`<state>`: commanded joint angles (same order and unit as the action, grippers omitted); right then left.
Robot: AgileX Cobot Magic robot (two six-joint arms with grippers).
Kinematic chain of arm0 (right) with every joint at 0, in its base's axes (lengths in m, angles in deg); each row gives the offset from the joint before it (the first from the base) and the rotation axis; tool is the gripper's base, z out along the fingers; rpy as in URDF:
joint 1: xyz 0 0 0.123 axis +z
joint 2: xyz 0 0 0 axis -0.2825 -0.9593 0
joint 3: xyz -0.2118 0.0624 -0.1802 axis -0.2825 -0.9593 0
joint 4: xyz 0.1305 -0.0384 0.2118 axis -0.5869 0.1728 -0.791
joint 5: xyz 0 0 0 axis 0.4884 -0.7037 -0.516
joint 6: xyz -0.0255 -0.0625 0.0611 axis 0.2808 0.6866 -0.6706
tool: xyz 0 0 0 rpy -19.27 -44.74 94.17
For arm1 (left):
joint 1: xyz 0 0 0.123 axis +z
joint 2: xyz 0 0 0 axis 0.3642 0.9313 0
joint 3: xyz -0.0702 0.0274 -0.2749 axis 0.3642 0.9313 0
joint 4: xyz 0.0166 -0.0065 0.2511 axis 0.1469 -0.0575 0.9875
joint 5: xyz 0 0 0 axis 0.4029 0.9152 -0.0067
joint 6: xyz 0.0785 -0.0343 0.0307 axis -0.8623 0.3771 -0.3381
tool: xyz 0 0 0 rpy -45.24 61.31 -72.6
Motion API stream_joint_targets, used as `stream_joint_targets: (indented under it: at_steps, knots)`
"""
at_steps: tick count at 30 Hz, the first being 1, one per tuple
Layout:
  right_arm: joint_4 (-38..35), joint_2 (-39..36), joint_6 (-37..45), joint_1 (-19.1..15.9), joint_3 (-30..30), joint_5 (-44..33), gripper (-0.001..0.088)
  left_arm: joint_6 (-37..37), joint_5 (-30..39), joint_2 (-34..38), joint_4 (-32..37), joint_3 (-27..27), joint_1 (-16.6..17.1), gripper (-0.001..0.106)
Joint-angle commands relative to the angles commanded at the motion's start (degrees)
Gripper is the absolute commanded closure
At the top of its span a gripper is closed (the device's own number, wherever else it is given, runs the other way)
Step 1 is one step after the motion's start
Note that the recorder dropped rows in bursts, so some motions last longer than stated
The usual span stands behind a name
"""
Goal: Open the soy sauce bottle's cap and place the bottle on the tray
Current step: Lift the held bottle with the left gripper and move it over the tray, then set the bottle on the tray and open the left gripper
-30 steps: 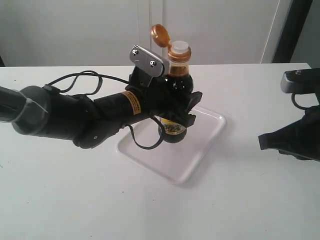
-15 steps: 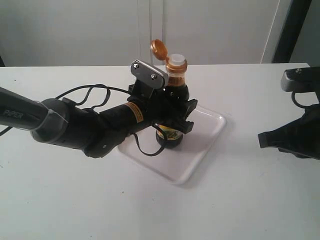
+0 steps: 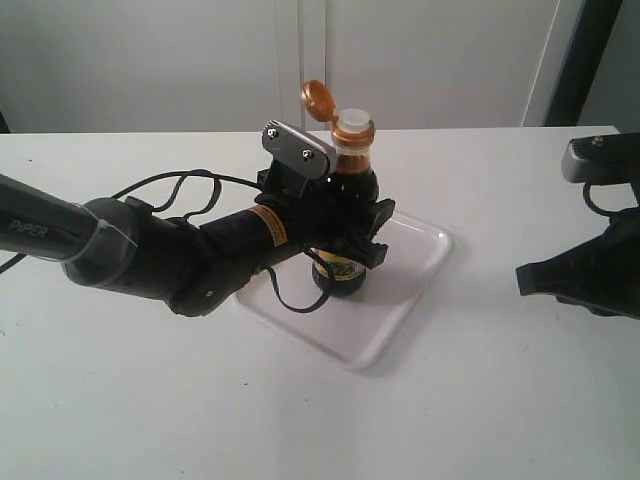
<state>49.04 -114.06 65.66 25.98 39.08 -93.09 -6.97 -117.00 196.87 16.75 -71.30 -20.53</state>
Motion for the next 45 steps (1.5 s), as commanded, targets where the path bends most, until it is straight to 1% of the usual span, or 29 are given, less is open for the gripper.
stream_joint_targets:
  at_steps: [1,2,3,4,7,14,17,22,29,34,40,45]
  knots:
    - [0.00,0.00,0.00,0.00,0.00,0.00,0.0868,0.00,0.00,0.00,-0.29,0.00,0.00,0.030]
    - [0.00,0.00,0.00,0.00,0.00,0.00,0.0868,0.00,0.11,0.00,-0.65,0.00,0.00,0.011]
    - [0.00,0.00,0.00,0.00,0.00,0.00,0.0868,0.00,0.11,-0.12,-0.83,0.00,0.00,0.004]
    - [0.00,0.00,0.00,0.00,0.00,-0.10,0.0868,0.12,0.11,-0.57,-0.96,0.00,0.00,0.000]
    - [0.00,0.00,0.00,0.00,0.00,-0.10,0.0868,0.22,0.50,-1.79,-0.96,0.00,0.00,0.000]
    - [-0.12,0.00,0.00,0.00,0.00,-0.10,0.0868,0.65,9.54,-5.83,-1.19,0.00,0.00,0.000]
    - [-0.12,0.00,0.00,0.00,0.00,-0.10,0.0868,0.65,13.94,-8.49,-2.31,0.00,0.00,0.000]
    - [-0.74,0.00,1.10,0.00,0.00,-0.10,0.0868,0.65,14.54,-10.27,-2.31,0.00,0.00,0.000]
    - [-0.87,0.00,1.10,0.00,0.00,-0.21,0.0868,0.17,19.46,-12.38,-4.90,0.00,0.00,0.000]
    - [-0.87,0.00,1.10,0.00,0.00,-0.21,0.0868,-0.87,19.81,-13.45,-4.90,0.00,0.00,0.000]
    - [-0.87,0.00,1.10,0.00,0.00,-0.21,0.0868,-7.36,20.11,-14.44,-10.92,0.00,0.10,0.000]
    - [-1.01,0.00,1.10,0.00,0.00,-0.21,0.0868,-9.44,19.19,-15.83,-11.02,0.00,0.10,0.000]
